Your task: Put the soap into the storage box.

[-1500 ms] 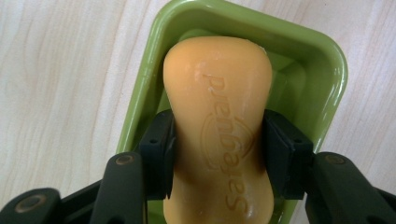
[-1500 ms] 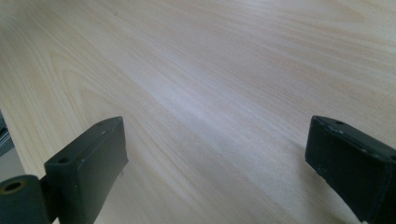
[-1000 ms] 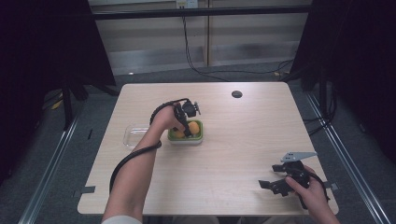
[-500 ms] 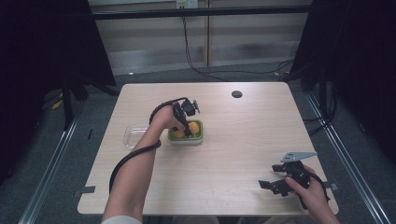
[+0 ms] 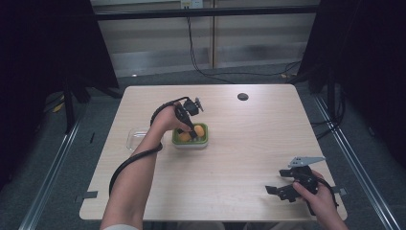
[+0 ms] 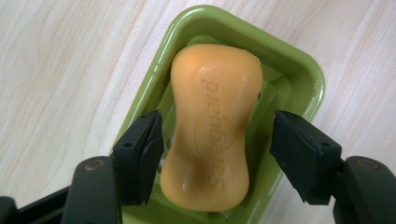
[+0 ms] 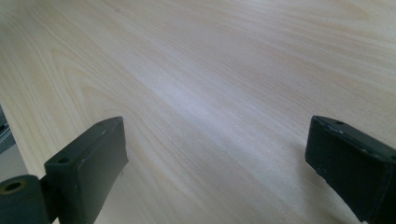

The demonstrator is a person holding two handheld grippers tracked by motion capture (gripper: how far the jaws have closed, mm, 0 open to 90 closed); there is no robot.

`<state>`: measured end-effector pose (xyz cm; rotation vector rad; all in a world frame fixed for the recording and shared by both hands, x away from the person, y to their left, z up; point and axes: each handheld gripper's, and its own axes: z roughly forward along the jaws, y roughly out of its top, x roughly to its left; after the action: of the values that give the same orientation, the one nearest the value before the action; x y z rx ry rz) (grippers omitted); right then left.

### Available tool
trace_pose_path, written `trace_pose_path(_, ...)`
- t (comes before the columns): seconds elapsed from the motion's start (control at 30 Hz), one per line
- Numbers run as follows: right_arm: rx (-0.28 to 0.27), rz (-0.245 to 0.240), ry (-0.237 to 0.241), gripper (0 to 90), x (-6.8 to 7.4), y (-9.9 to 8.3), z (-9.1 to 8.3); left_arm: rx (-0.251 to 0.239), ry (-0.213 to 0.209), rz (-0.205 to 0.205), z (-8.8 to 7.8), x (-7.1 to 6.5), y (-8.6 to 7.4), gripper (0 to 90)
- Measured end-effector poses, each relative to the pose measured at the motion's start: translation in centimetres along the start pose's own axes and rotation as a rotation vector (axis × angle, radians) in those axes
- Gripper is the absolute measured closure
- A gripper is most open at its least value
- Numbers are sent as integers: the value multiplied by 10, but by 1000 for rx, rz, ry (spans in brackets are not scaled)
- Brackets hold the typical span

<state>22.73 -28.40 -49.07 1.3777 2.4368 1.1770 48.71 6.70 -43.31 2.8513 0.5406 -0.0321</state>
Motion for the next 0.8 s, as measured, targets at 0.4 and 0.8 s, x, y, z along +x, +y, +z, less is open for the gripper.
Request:
trace_pose_path(0.4,-5,-12,0,51,2,3,0,-52,-14,-54,-17,-12,-10,256)
trace_pose_path(0.8,-4,-10,6,51,3,5,1,-96,-37,-61,-27,-28,-16,226)
